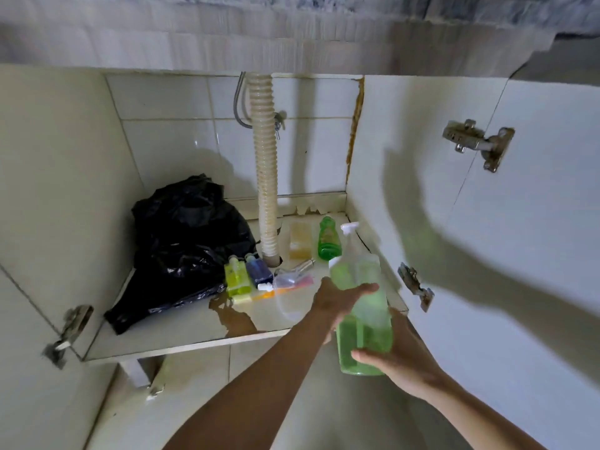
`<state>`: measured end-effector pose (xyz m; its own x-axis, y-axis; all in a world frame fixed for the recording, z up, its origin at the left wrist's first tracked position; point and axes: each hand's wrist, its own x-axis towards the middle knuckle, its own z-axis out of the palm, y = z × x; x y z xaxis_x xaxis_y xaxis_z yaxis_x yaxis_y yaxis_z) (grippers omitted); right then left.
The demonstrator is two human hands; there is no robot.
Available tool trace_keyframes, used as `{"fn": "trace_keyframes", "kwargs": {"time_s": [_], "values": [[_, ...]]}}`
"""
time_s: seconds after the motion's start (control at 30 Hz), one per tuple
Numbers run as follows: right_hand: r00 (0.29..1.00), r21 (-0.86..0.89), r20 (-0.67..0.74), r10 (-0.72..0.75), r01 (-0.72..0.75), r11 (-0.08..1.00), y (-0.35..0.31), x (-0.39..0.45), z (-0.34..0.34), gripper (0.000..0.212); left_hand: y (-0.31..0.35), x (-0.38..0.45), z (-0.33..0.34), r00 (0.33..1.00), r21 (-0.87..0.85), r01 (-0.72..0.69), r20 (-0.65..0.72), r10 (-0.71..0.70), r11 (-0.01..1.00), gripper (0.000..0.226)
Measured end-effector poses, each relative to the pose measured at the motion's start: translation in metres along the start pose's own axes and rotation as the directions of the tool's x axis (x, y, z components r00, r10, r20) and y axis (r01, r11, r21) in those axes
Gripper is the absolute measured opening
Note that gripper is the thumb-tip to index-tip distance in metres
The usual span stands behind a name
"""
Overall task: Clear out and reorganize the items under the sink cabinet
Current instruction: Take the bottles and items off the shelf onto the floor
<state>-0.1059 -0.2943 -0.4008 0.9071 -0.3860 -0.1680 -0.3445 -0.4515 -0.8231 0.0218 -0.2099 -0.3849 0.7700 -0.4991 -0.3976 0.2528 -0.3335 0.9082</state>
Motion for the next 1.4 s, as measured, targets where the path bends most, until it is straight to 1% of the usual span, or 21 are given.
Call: {"fn": "trace_keyframes", "kwargs": {"time_s": [0.03, 0.1, 0.17, 0.2, 0.23, 0.3, 0.37, 0.4, 0.47, 0.53, 0.63, 0.7, 0.8, 0.93, 1.03, 1.1, 1.17, 1.23, 1.3, 1.33, 1.4], "values": [[0.994, -0.002, 0.111, 0.021, -0.021, 1.0, 0.004, -0.011, -0.002, 0.066, -0.014, -0.008, 0.001, 1.0, 0.029, -0.023, -0.001, 0.023, 0.999, 0.097], [0.96, 0.118, 0.254, 0.119, -0.153, 0.981, 0.01, -0.023, -0.015, 0.05, -0.042, -0.024, 0.003, 0.998, 0.085, -0.063, -0.001, 0.063, 0.994, 0.091], [0.946, 0.316, 0.244, 0.215, -0.287, 0.904, 0.017, -0.03, -0.029, 0.054, -0.072, -0.041, 0.006, 0.994, 0.139, -0.109, 0.001, 0.11, 0.984, 0.09], [0.944, 0.372, 0.214, 0.252, -0.317, 0.872, 0.023, -0.029, -0.032, 0.06, -0.086, -0.048, 0.01, 0.989, 0.197, -0.147, 0.006, 0.149, 0.969, 0.091], [0.945, 0.373, 0.208, 0.251, -0.314, 0.873, 0.024, -0.032, -0.032, 0.064, -0.101, -0.053, 0.015, 0.987, 0.266, -0.157, 0.014, 0.159, 0.951, 0.09], [0.943, 0.23, 0.235, 0.237, -0.291, 0.929, 0.027, -0.036, -0.021, 0.063, -0.13, -0.06, 0.025, 0.986, 0.346, -0.166, 0.036, 0.163, 0.924, 0.089], [0.943, 0.039, 0.229, 0.242, -0.258, 0.965, 0.03, -0.041, -0.004, 0.04, -0.154, -0.063, 0.035, 0.989, 0.347, -0.146, 0.04, 0.141, 0.926, 0.09], [0.948, -0.006, 0.203, 0.243, -0.247, 0.969, 0.036, -0.041, 0.006, 0.035, -0.163, -0.063, 0.039, 0.991, 0.341, -0.137, 0.04, 0.131, 0.93, 0.091], [0.962, -0.056, 0.084, 0.259, -0.255, 0.965, 0.056, -0.041, 0.026, 0.031, -0.177, -0.063, 0.048, 0.993, 0.337, -0.121, 0.055, 0.109, 0.934, 0.092], [0.967, -0.054, -0.019, 0.254, -0.254, 0.966, 0.073, -0.041, 0.038, 0.032, -0.188, -0.06, 0.056, 0.995, 0.311, -0.096, 0.061, 0.081, 0.946, 0.091], [0.961, -0.02, -0.073, 0.268, -0.27, 0.963, 0.094, -0.036, 0.048, 0.047, -0.199, -0.051, 0.064, 0.996, 0.27, -0.071, 0.064, 0.055, 0.96, 0.089], [0.97, -0.074, -0.075, 0.232, -0.237, 0.969, 0.107, -0.033, 0.053, 0.056, -0.203, -0.044, 0.068, 0.997, 0.261, -0.052, 0.06, 0.038, 0.964, 0.086], [0.98, -0.163, -0.062, 0.189, -0.197, 0.967, 0.123, -0.031, 0.056, 0.057, -0.212, -0.034, 0.075, 0.999, 0.285, -0.032, 0.038, 0.022, 0.958, 0.086], [0.97, -0.179, 0.002, 0.244, -0.24, 0.954, 0.144, -0.038, 0.057, 0.059, -0.234, -0.033, 0.084, 1.0, 0.322, -0.003, 0.006, 0.001, 0.947, 0.08], [0.972, -0.23, 0.045, 0.231, -0.215, 0.949, 0.154, -0.04, 0.057, 0.064, -0.241, -0.032, 0.086, 1.0, 0.318, -0.01, 0.012, 0.007, 0.948, 0.082], [0.968, -0.257, 0.073, 0.242, -0.216, 0.942, 0.151, -0.04, 0.053, 0.061, -0.242, -0.028, 0.083, 0.999, 0.332, -0.036, 0.043, 0.023, 0.942, 0.081], [0.962, -0.266, 0.1, 0.255, -0.221, 0.938, 0.151, -0.039, 0.046, 0.059, -0.24, -0.023, 0.076, 0.993, 0.353, -0.046, 0.117, 0.005, 0.934, 0.077], [0.942, -0.282, 0.134, 0.309, -0.263, 0.923, 0.149, -0.039, 0.037, 0.058, -0.229, -0.023, 0.063, 0.979, 0.476, -0.068, 0.201, -0.034, 0.877, 0.08], [0.903, -0.31, 0.123, 0.411, -0.358, 0.881, 0.147, -0.039, 0.026, 0.06, -0.213, -0.021, 0.046, 0.96, 0.655, -0.078, 0.252, -0.12, 0.752, 0.088], [0.893, -0.313, 0.086, 0.442, -0.397, 0.863, 0.144, -0.037, 0.02, 0.061, -0.205, -0.016, 0.037, 0.957, 0.72, -0.068, 0.243, -0.158, 0.691, 0.09], [0.897, -0.271, -0.024, 0.441, -0.43, 0.861, 0.134, -0.03, 0.008, 0.058, -0.184, -0.011, 0.015, 0.969, 0.764, -0.034, 0.184, -0.167, 0.644, 0.083]]}}
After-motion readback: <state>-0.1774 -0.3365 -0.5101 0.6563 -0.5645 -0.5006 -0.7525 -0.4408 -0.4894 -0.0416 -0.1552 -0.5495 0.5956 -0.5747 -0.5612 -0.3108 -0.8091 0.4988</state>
